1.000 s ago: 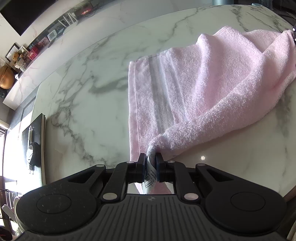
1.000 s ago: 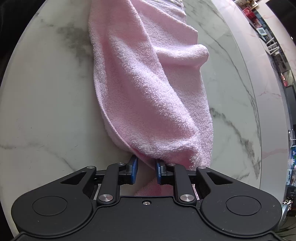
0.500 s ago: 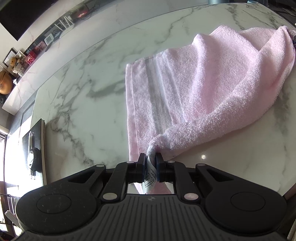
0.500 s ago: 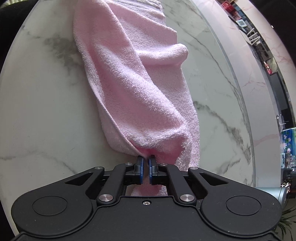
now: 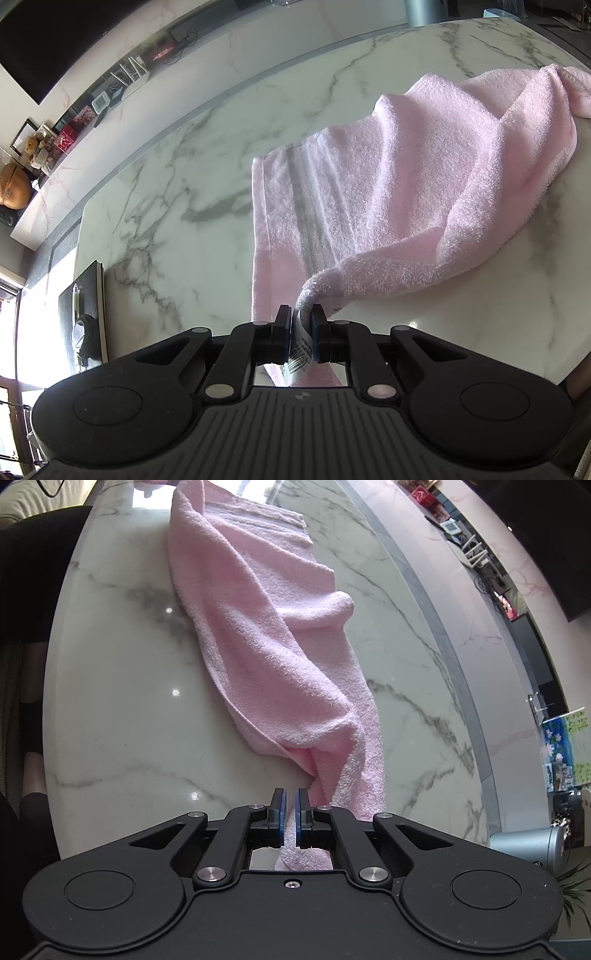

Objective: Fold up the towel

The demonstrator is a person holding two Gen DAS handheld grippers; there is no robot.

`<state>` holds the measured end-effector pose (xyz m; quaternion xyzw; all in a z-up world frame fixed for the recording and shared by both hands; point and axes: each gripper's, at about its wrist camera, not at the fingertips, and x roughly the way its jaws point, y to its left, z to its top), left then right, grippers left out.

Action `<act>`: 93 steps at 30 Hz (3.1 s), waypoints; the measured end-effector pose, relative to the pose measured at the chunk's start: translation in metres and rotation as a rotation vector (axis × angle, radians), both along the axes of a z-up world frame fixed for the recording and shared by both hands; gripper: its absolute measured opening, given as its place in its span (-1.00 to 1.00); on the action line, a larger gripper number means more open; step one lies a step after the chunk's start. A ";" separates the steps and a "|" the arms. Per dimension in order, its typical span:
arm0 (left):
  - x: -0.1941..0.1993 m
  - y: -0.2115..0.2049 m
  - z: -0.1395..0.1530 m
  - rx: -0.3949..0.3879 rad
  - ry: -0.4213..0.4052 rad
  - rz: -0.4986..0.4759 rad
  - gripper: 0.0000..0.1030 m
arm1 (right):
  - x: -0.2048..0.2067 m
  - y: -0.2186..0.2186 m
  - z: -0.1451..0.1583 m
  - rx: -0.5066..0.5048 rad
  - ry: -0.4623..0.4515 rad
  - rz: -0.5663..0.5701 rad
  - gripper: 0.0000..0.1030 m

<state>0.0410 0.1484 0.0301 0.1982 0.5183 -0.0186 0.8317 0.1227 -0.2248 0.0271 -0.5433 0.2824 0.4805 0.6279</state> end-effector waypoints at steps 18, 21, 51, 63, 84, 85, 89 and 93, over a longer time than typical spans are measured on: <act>0.010 0.008 -0.009 0.011 0.049 0.015 -0.79 | 0.038 0.039 -0.063 -0.073 -0.001 0.192 -0.48; 0.014 0.010 -0.012 0.019 0.057 0.017 -0.79 | 0.045 0.044 -0.063 -0.062 0.017 0.215 -0.49; 0.004 -0.006 0.040 0.045 -0.086 -0.029 -0.84 | 0.000 0.017 0.020 0.061 -0.031 -0.009 -0.99; -0.015 -0.037 0.113 0.137 -0.249 -0.132 -0.87 | -0.064 -0.015 0.107 0.134 -0.220 -0.036 -0.99; 0.018 -0.061 0.166 0.261 -0.301 -0.215 -0.87 | -0.068 -0.023 0.206 0.187 -0.341 -0.049 -0.99; 0.025 -0.061 0.155 0.255 -0.274 -0.215 -0.87 | -0.060 -0.018 0.195 0.176 -0.318 -0.049 -0.99; 0.054 -0.062 0.103 0.251 -0.182 -0.210 -0.87 | -0.028 0.002 0.142 0.118 -0.225 -0.049 -0.99; 0.082 -0.060 0.061 0.213 -0.116 -0.182 -0.87 | 0.007 0.022 0.091 0.068 -0.144 -0.066 -0.99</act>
